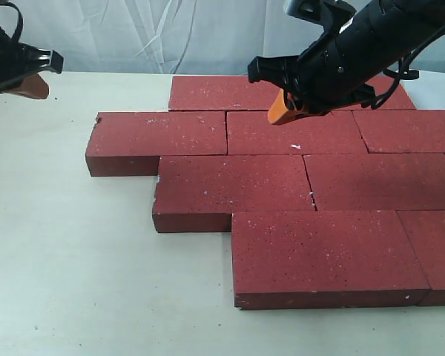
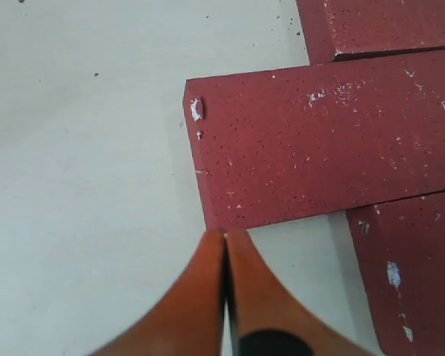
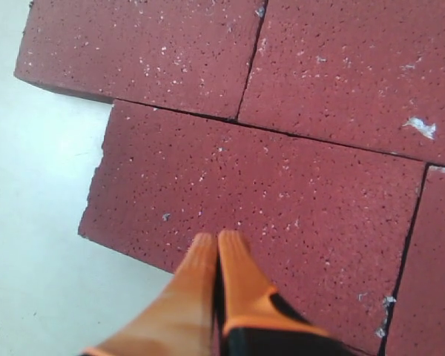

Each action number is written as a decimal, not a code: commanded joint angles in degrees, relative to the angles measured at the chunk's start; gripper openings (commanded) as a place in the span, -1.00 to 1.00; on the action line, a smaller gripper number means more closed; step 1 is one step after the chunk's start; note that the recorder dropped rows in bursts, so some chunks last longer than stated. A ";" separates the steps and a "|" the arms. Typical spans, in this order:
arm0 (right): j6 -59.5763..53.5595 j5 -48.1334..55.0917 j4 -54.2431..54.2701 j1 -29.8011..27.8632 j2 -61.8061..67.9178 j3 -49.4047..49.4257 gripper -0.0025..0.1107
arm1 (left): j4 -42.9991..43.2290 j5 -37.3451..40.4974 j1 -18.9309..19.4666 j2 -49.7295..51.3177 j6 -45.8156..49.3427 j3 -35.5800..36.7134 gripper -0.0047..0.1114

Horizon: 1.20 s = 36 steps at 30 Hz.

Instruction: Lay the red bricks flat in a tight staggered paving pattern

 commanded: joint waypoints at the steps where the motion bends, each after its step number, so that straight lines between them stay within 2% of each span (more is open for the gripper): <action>1: -0.38 0.33 0.08 -0.33 -0.55 0.11 -0.97 | -0.13 -3.85 -0.25 -7.10 -1.35 4.11 -0.92; 21: -0.38 2.16 -2.69 -0.50 -2.30 0.11 -0.97 | -1.44 -19.66 -0.25 -31.46 -1.23 15.67 -0.92; 30: 2.95 5.02 -13.60 -1.02 -10.82 0.14 -0.97 | -1.06 -24.08 -0.25 -40.13 -1.15 18.61 -0.92; 36: 6.50 1.92 -21.66 -1.02 -18.41 5.16 -0.97 | -1.07 -26.20 -0.25 -42.83 -1.15 20.03 -0.92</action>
